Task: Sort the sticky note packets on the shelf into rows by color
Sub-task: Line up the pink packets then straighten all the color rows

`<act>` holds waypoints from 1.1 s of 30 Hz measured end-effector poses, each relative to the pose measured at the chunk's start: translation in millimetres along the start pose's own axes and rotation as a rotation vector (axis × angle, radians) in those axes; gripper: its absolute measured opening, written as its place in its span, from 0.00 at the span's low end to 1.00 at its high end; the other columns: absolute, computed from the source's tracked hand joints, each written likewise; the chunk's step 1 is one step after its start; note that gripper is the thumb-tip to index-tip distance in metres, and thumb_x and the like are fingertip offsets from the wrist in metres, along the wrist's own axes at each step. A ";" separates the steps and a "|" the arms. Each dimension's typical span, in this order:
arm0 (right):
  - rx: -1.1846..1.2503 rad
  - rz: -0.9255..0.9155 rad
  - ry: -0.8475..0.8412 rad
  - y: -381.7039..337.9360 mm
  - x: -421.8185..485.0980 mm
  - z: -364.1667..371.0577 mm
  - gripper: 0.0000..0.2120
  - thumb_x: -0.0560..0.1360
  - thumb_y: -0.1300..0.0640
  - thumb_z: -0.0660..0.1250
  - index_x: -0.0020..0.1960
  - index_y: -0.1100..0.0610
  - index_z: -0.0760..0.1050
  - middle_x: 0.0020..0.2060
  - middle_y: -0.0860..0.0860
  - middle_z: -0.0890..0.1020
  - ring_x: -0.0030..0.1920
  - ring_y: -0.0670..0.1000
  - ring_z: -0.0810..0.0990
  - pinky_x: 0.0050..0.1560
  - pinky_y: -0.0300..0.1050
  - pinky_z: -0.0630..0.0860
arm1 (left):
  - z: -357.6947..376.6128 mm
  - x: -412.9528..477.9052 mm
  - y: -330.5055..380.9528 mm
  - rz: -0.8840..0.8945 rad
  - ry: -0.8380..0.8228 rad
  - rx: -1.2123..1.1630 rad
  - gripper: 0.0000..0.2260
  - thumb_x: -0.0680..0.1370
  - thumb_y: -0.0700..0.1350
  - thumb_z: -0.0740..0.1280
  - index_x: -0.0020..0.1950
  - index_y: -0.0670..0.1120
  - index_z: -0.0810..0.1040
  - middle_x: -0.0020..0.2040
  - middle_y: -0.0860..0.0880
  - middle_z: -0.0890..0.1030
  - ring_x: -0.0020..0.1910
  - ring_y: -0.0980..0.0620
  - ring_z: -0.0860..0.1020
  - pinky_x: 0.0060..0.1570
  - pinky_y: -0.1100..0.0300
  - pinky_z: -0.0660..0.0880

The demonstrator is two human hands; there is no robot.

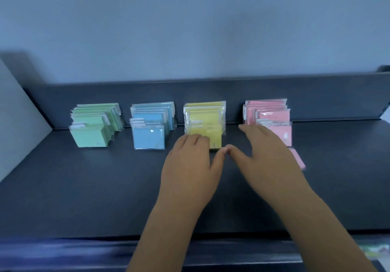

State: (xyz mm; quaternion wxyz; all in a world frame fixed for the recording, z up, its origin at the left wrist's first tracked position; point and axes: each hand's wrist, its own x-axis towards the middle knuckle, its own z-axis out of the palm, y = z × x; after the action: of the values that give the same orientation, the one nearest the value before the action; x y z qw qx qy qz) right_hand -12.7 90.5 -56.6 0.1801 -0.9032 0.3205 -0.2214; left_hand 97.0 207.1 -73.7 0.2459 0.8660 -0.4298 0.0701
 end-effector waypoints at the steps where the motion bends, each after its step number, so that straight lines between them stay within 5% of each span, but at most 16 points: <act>1: -0.012 -0.007 -0.010 7.2 -0.6 -3.3 0.25 0.80 0.42 0.65 0.75 0.50 0.68 0.70 0.45 0.72 0.70 0.47 0.69 0.56 0.37 0.63 | 4.5 -0.3 7.7 -0.013 -0.001 -0.016 0.24 0.82 0.63 0.55 0.62 0.46 0.78 0.61 0.52 0.79 0.65 0.51 0.72 0.61 0.54 0.74; 5: -0.020 -0.019 -0.073 24.5 -0.8 -11.4 0.20 0.83 0.47 0.62 0.74 0.51 0.70 0.69 0.45 0.74 0.69 0.47 0.70 0.57 0.38 0.65 | 17.3 -0.2 22.0 -0.050 -0.021 -0.028 0.21 0.82 0.61 0.59 0.64 0.48 0.77 0.64 0.54 0.77 0.65 0.52 0.71 0.60 0.59 0.71; 8: -0.005 -0.056 -0.176 23.2 1.9 -9.8 0.14 0.83 0.54 0.60 0.67 0.53 0.74 0.64 0.48 0.77 0.65 0.52 0.75 0.62 0.48 0.73 | 16.0 1.7 22.4 -0.081 -0.038 -0.054 0.19 0.82 0.60 0.62 0.65 0.48 0.76 0.63 0.54 0.77 0.63 0.51 0.72 0.57 0.59 0.71; 14: -0.017 -0.139 -0.317 9.1 16.6 2.1 0.15 0.80 0.61 0.58 0.62 0.54 0.77 0.58 0.50 0.79 0.59 0.54 0.78 0.59 0.55 0.76 | 5.6 10.8 7.6 -0.150 -0.089 -0.082 0.18 0.81 0.57 0.65 0.65 0.46 0.76 0.64 0.51 0.76 0.63 0.49 0.74 0.61 0.54 0.73; 20: -0.079 -0.162 -0.436 2.1 32.1 11.6 0.06 0.78 0.58 0.58 0.44 0.53 0.70 0.42 0.49 0.77 0.46 0.54 0.77 0.48 0.57 0.77 | 5.9 19.2 -3.2 -0.203 -0.224 -0.156 0.17 0.81 0.57 0.66 0.65 0.48 0.75 0.60 0.53 0.72 0.57 0.52 0.75 0.60 0.53 0.74; 33: -0.067 -0.175 -0.411 -1.8 48.0 16.5 0.12 0.81 0.55 0.57 0.38 0.51 0.64 0.40 0.49 0.74 0.44 0.54 0.75 0.46 0.55 0.74 | 8.8 40.8 -6.2 -0.207 -0.254 -0.161 0.20 0.81 0.56 0.65 0.68 0.45 0.74 0.64 0.50 0.71 0.60 0.50 0.75 0.62 0.53 0.73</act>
State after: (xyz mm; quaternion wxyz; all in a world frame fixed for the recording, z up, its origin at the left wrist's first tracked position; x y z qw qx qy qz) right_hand 30.2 63.2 -55.9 0.1916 -0.9592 0.2048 -0.0366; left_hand 126.4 177.1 -70.0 0.2639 0.8850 -0.3702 -0.1002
